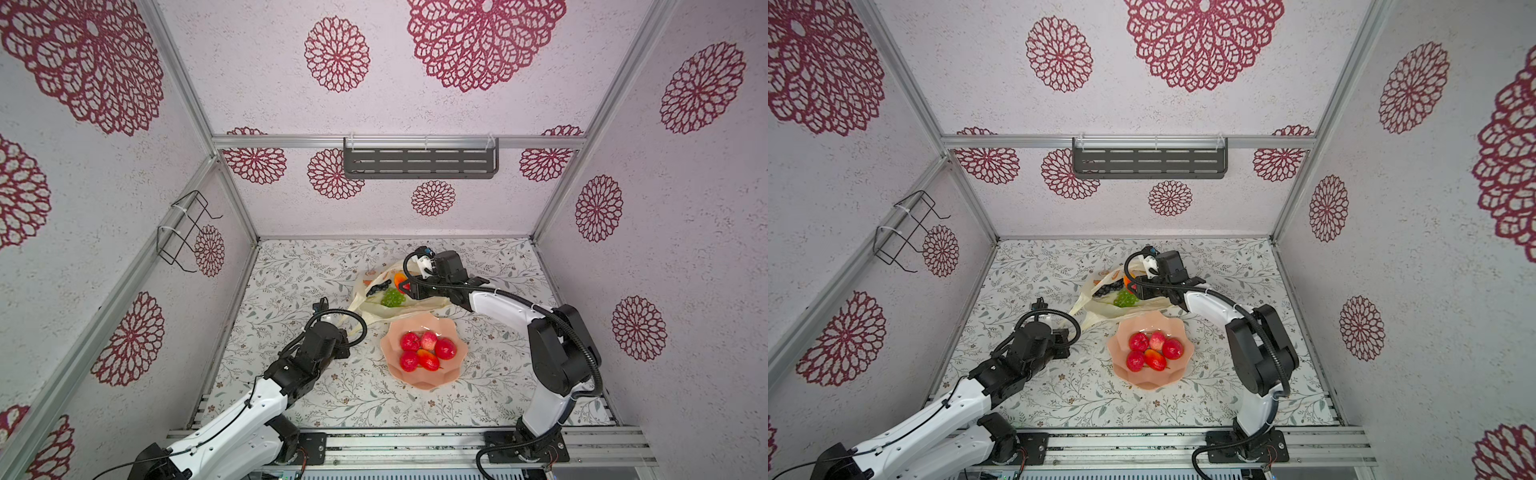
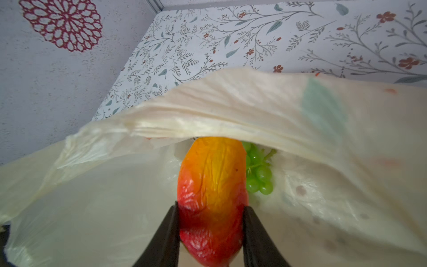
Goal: Take fruits out of the plastic bag
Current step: Place the fake fruit on the plate.
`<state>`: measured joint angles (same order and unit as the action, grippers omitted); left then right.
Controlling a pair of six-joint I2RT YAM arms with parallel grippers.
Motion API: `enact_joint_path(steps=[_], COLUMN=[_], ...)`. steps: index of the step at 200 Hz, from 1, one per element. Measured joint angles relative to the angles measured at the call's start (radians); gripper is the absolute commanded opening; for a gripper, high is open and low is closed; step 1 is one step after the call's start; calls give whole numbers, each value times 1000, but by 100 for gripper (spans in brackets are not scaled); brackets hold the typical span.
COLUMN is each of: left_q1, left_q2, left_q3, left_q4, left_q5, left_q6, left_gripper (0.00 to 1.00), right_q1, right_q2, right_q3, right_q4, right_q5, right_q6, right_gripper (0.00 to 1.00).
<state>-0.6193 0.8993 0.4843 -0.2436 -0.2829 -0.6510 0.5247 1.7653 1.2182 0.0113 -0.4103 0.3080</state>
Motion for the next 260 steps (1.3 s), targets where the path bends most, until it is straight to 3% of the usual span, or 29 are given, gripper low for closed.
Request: enact_joint_path(steps=[46, 99, 126, 175, 218, 260], left_q1=[0, 0, 0, 0, 0, 0], left_q2=[1, 2, 5, 46, 90, 109], left_q3=[11, 20, 20, 19, 19, 19], left_q4=[0, 0, 9, 34, 45, 47], left_q5=[-1, -31, -46, -56, -56, -54], left_q6=[-4, 4, 5, 5, 22, 37], left_gripper=[0, 0, 0, 0, 0, 0], right_q1=[14, 57, 81, 103, 138, 167], right_q2=[-97, -473, -670, -957, -1055, -976], right_q3=[-69, -265, -376, -584, -674, -679], right_q4=[25, 34, -41, -296, -425, -411], right_q5=[-120, -171, -133, 60, 174, 204], right_q6=[30, 26, 7, 19, 96, 139], right_gripper=[38, 38, 39, 38, 38, 40])
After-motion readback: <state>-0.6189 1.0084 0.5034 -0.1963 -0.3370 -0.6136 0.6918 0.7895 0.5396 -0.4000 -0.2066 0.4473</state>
